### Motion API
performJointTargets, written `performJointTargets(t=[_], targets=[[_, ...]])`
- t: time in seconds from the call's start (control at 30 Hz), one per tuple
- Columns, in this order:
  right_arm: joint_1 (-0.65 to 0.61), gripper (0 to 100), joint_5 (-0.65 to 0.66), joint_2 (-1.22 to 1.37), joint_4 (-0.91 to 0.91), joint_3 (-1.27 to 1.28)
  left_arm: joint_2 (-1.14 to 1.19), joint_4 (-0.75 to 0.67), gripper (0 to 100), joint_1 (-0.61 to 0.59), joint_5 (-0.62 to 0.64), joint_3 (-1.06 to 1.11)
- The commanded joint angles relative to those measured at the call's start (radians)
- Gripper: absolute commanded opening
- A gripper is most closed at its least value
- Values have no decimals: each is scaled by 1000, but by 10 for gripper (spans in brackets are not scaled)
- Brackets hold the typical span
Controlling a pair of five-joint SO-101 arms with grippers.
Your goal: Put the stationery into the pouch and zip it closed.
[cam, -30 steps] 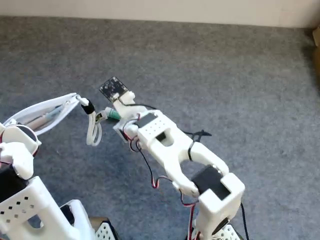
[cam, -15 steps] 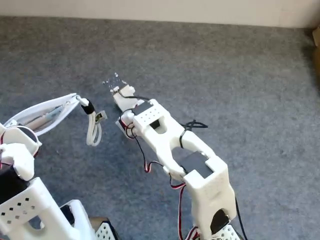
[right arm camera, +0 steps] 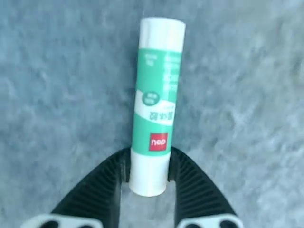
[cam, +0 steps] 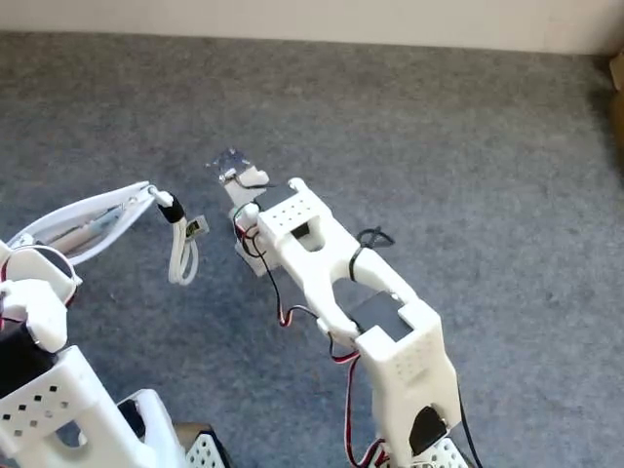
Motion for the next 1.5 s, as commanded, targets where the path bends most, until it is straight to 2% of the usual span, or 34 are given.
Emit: performJointTargets(t=[0.0, 0.17, 0.3, 0.47, 0.53, 0.67, 1.17, 1.47], targets=[[39, 19, 14, -16, 131, -79, 12, -29, 7, -1, 6, -4], [73, 19, 14, -16, 318, -140, 12, -29, 7, -1, 6, -4], [65, 32, 14, -13, 398, -170, 12, -29, 7, 1, 6, -4], [44, 172, 8, -12, 404, -170, 12, -29, 7, 1, 6, -4], [35, 183, 8, -12, 403, -170, 12, -29, 7, 1, 6, -4], [12, 183, 6, -12, 384, -171, 12, -29, 7, 1, 6, -4], [2, 137, 5, -7, 4, -160, 12, -29, 7, 1, 6, -4], [24, 134, 5, 113, 1, -170, 12, -29, 7, 1, 5, -2]])
